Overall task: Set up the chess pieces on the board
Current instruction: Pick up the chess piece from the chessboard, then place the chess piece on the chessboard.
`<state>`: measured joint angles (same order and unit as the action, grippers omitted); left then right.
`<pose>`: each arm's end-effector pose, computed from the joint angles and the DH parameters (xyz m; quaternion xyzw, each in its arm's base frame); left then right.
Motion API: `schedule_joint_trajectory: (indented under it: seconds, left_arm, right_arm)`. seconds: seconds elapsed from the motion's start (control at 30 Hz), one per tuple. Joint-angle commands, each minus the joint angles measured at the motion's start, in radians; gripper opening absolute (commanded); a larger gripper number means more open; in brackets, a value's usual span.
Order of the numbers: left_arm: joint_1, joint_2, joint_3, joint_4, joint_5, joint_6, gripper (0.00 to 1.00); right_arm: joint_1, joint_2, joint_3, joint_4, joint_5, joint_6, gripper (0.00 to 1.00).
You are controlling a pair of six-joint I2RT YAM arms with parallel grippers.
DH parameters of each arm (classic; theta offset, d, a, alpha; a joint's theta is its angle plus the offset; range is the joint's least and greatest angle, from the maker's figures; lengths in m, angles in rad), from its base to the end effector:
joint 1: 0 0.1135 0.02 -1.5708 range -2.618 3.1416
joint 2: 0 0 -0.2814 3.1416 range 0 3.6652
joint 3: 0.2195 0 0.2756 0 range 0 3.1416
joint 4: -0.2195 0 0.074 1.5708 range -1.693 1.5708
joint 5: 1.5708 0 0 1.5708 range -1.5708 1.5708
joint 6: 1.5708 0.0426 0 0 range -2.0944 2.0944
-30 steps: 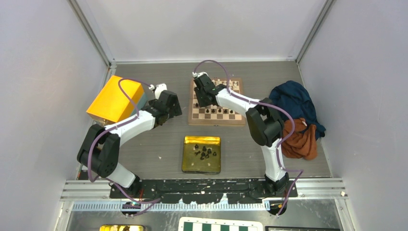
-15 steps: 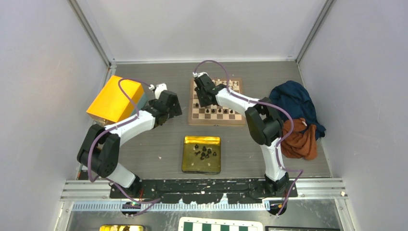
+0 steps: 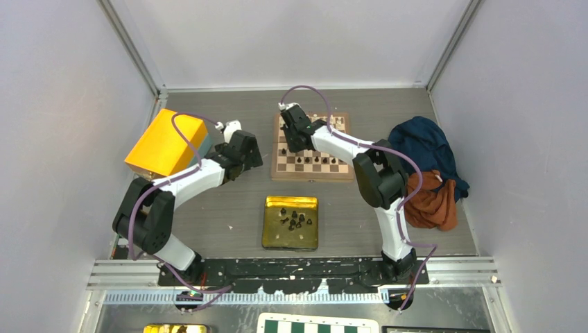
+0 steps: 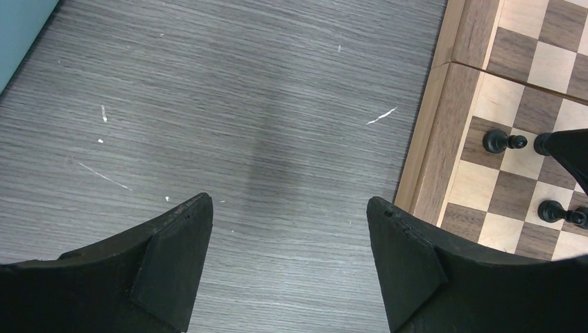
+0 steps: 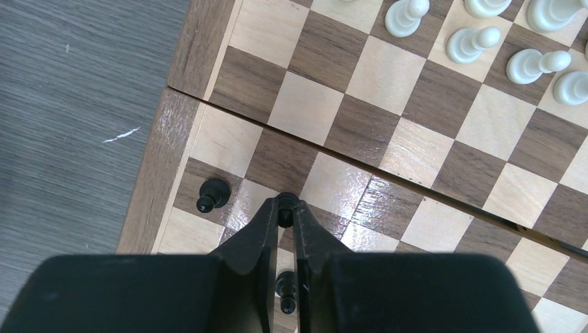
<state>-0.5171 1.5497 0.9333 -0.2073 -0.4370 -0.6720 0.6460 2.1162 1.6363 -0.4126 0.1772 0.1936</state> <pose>0.3086 -0.1548 0.2057 -0.1492 0.9001 -0.0324 0.4082 0.4078 0.2980 0.1928 -0.1820 0.9220 0.0589 0.3366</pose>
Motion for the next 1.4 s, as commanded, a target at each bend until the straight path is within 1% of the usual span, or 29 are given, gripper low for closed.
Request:
schedule_joint_trajectory:
  seconds: [0.0, 0.13, 0.6, 0.97, 1.37]
  left_arm:
    - [-0.003, -0.001, 0.039, 0.060, -0.022, 0.006, 0.83]
    - [-0.004, -0.006, 0.036, 0.058, -0.023, 0.006, 0.83]
    - [-0.004, -0.037, 0.035, 0.033, -0.026, -0.001, 0.83]
    - [-0.004, -0.052, 0.033, 0.023, -0.023, -0.001, 0.83]
    - [-0.004, -0.057, 0.031, 0.020, -0.022, -0.003, 0.83]
  right_arm:
    - [-0.002, -0.007, 0.036, 0.023, -0.013, -0.003, 0.08]
    - [-0.002, -0.037, 0.015, 0.029, -0.012, 0.000, 0.05]
    - [0.025, -0.130, -0.066, 0.028, -0.001, 0.007, 0.05]
    - [0.047, -0.154, -0.098, 0.026, 0.000, 0.015, 0.05]
    - [0.063, -0.144, -0.110, 0.035, -0.004, 0.025, 0.05]
